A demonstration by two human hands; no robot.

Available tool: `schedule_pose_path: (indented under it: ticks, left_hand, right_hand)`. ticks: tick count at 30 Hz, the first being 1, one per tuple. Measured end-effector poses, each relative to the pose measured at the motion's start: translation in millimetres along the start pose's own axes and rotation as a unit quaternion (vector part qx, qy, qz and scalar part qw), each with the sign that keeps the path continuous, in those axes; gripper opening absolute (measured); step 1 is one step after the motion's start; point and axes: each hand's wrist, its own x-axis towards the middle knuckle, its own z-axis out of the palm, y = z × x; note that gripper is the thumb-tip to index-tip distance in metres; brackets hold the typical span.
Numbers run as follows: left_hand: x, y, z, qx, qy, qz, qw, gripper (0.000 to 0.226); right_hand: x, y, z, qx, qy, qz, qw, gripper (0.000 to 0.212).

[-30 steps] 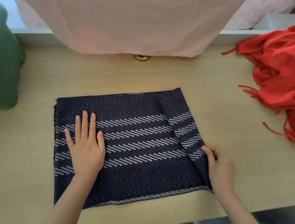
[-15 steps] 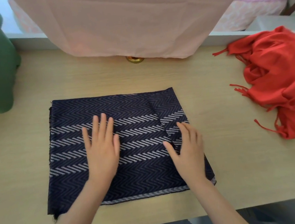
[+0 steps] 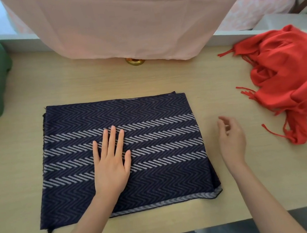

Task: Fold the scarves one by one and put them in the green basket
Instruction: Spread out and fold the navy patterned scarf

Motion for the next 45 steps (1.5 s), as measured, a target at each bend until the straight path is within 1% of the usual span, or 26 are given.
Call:
schedule_pose_path:
  ticks: [2,4,6,8,10,11,13,14,16,18,19,20,22,23,24,25,27,28,29,32,35,36,39,41,44,45]
  left_hand:
    - [0,0,-1,-0.001,-0.001,0.001,1.000,0.059]
    - [0,0,-1,-0.004,0.001,0.001,1.000,0.059]
    - [0,1,-1,-0.004,0.002,0.000,1.000,0.059]
    - [0,1,-1,-0.003,0.002,0.000,1.000,0.059]
    - [0,1,-2,-0.001,-0.001,-0.001,1.000,0.059]
    - [0,1,-2,0.000,-0.003,-0.002,1.000,0.059]
    - [0,1,-2,0.000,-0.003,-0.003,1.000,0.059]
    - [0,1,-2,0.000,-0.003,-0.004,1.000,0.059]
    - [0,2,-1,0.001,-0.004,-0.004,1.000,0.059]
    - [0,2,-2,0.000,-0.005,-0.004,1.000,0.059]
    - [0,2,-2,0.000,-0.005,-0.004,1.000,0.059]
    - [0,2,-2,0.000,-0.005,-0.004,1.000,0.059]
    - [0,2,-3,0.001,-0.006,-0.004,1.000,0.059]
    - [0,2,-3,0.001,-0.005,-0.003,1.000,0.059]
    - [0,2,-3,0.001,-0.005,-0.003,1.000,0.059]
    - [0,2,-3,0.000,-0.006,-0.003,1.000,0.059]
    - [0,2,-3,0.000,-0.006,-0.002,1.000,0.059]
    - [0,2,-3,0.001,-0.006,-0.001,1.000,0.059]
    - [0,2,-3,0.001,-0.005,-0.001,1.000,0.059]
    - [0,3,-3,0.001,-0.006,-0.002,1.000,0.059]
    - [1,3,-3,0.000,-0.007,-0.004,1.000,0.059]
    - [1,3,-4,-0.001,-0.008,-0.004,1.000,0.059]
    - [1,3,-4,-0.010,-0.007,-0.003,1.000,0.059]
    - [1,3,-5,-0.012,-0.008,-0.004,1.000,0.059]
    - [1,3,-5,-0.011,-0.009,-0.005,1.000,0.059]
    - [0,3,-5,-0.012,-0.009,-0.005,1.000,0.059]
  right_hand:
    - [3,-15,11,0.087,-0.061,0.015,0.994,0.023]
    - [16,-31,20,0.134,-0.131,0.024,0.982,0.029]
    - [35,-47,27,0.164,-0.174,0.019,0.971,0.032]
    - [52,-61,34,0.169,-0.213,0.018,0.962,0.035]
    - [61,-74,41,0.134,-0.267,0.011,0.954,0.039]
    - [64,-77,45,0.117,-0.279,0.015,0.953,0.040]
    - [67,-81,48,0.105,-0.272,0.040,0.956,0.039]
    - [67,-82,48,0.100,-0.264,0.046,0.958,0.035]
    - [61,-87,45,0.079,-0.241,0.020,0.967,0.024]
    - [45,-99,40,0.080,-0.217,-0.036,0.972,0.014]
    - [34,-107,39,0.097,-0.221,-0.063,0.968,0.013]
    - [22,-114,40,0.112,-0.244,-0.083,0.960,0.012]
    - [3,-120,46,0.127,-0.317,-0.106,0.934,0.015]
    - [-2,-118,51,0.133,-0.337,-0.110,0.926,0.019]
    - [-3,-116,53,0.142,-0.338,-0.107,0.924,0.022]
    - [1,-113,54,0.143,-0.321,-0.106,0.930,0.026]
    - [15,-105,54,0.101,-0.278,-0.131,0.946,0.033]
    - [23,-101,54,0.068,-0.276,-0.156,0.946,0.036]
    - [30,-100,55,0.035,-0.290,-0.185,0.939,0.039]
    - [43,-102,68,-0.051,-0.345,-0.262,0.900,0.045]
    - [48,-106,79,-0.126,-0.343,-0.326,0.872,0.042]
    - [50,-106,79,-0.138,-0.336,-0.331,0.871,0.043]
    - [58,-103,72,-0.145,-0.326,-0.300,0.885,0.043]
    - [63,-99,69,-0.164,-0.323,-0.305,0.881,0.042]
    - [73,-96,64,-0.170,-0.349,-0.289,0.875,0.047]
    - [79,-94,60,-0.173,-0.340,-0.290,0.878,0.047]
